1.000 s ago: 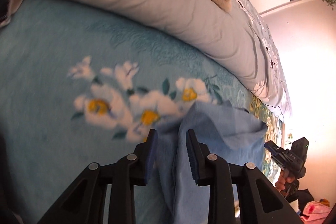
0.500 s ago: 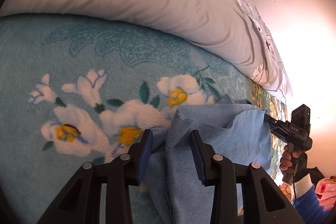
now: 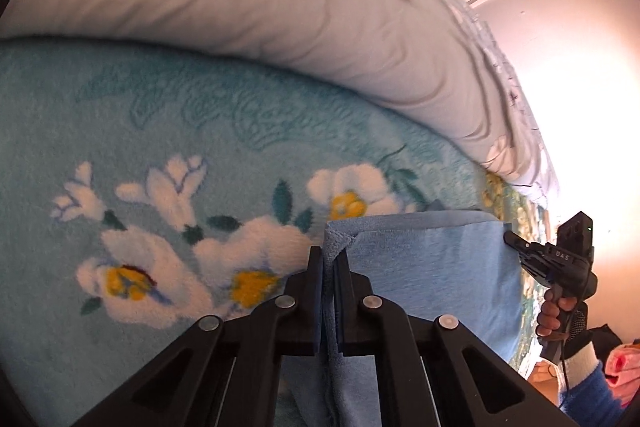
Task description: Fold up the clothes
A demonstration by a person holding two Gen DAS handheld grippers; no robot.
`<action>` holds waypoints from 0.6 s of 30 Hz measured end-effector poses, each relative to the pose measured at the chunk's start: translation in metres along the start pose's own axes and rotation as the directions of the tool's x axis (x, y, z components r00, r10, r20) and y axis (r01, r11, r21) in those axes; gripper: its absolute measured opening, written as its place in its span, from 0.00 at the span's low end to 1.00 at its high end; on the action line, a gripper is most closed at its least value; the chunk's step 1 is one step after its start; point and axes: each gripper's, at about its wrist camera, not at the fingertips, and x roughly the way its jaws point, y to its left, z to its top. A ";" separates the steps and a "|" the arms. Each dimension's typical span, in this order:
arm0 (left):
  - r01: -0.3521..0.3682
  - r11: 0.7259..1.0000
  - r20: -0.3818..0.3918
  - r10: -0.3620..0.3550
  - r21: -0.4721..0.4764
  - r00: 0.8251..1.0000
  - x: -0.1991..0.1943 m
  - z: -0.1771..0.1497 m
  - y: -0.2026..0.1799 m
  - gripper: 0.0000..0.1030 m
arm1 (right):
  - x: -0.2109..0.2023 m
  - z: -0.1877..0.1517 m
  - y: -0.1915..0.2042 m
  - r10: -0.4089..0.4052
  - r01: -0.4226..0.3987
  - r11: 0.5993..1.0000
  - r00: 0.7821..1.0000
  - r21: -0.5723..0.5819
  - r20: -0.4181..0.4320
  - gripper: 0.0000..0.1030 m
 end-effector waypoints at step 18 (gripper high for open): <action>0.033 0.999 0.021 -0.033 0.027 0.999 -0.068 -0.070 -0.048 0.11 | -0.072 -0.072 -0.006 -0.080 0.081 0.996 0.995 -0.022 0.052 0.22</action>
